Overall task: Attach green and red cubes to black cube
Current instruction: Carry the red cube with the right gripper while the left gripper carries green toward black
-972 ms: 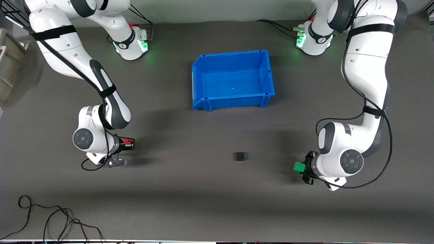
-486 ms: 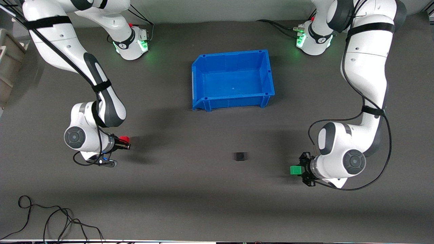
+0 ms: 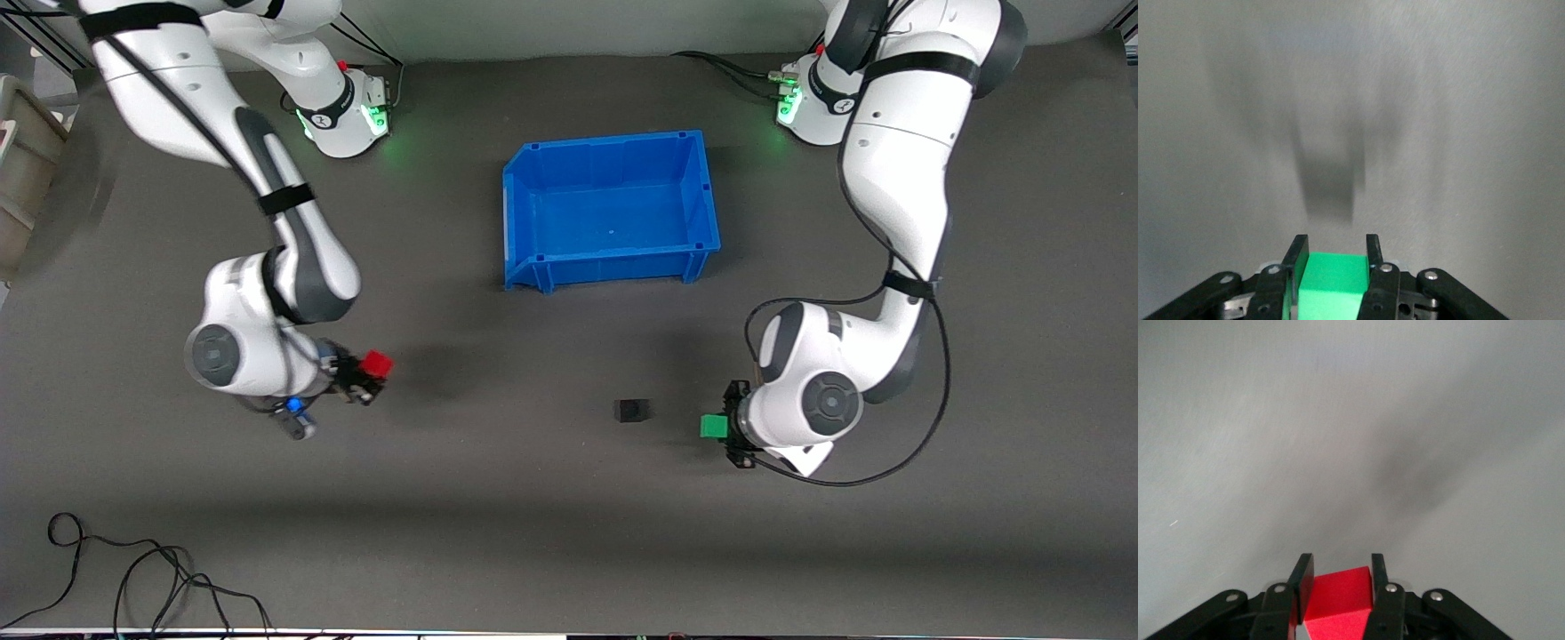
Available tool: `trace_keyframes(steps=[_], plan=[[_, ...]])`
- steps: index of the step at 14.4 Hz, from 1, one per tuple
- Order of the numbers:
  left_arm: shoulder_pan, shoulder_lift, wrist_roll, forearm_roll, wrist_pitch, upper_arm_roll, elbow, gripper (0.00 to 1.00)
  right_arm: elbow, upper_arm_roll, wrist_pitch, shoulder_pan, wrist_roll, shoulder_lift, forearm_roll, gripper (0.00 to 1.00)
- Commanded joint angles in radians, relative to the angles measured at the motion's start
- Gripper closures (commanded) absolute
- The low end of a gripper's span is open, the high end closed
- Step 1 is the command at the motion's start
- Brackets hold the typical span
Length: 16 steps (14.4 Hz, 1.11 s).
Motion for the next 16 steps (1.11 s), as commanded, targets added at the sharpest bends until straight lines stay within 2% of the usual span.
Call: trace_keyframes(steps=[1, 3, 7, 10, 14, 16], plan=[[-0.025, 0.022, -0.050, 0.008, 0.005, 0.018, 0.017, 1.00, 0.044, -0.009, -0.009, 0.075, 0.197, 0.015, 0.095, 1.00], [-0.027, 0.024, -0.061, 0.008, 0.005, 0.018, 0.017, 1.00, 0.095, -0.008, -0.009, 0.100, 0.361, 0.035, 0.095, 1.00], [-0.047, 0.031, -0.104, 0.008, 0.046, 0.021, 0.015, 1.00, 0.244, -0.008, -0.005, 0.198, 0.645, 0.138, 0.097, 1.00], [-0.059, 0.033, -0.150, 0.008, 0.048, 0.021, 0.017, 1.00, 0.334, -0.009, -0.005, 0.206, 0.765, 0.222, 0.076, 1.00], [-0.110, 0.051, -0.191, 0.026, 0.050, 0.021, 0.017, 1.00, 0.471, -0.009, -0.006, 0.250, 0.946, 0.347, -0.035, 1.00], [-0.120, 0.065, -0.239, 0.044, 0.107, 0.021, 0.015, 1.00, 0.547, -0.008, -0.006, 0.267, 1.002, 0.399, -0.038, 1.00]])
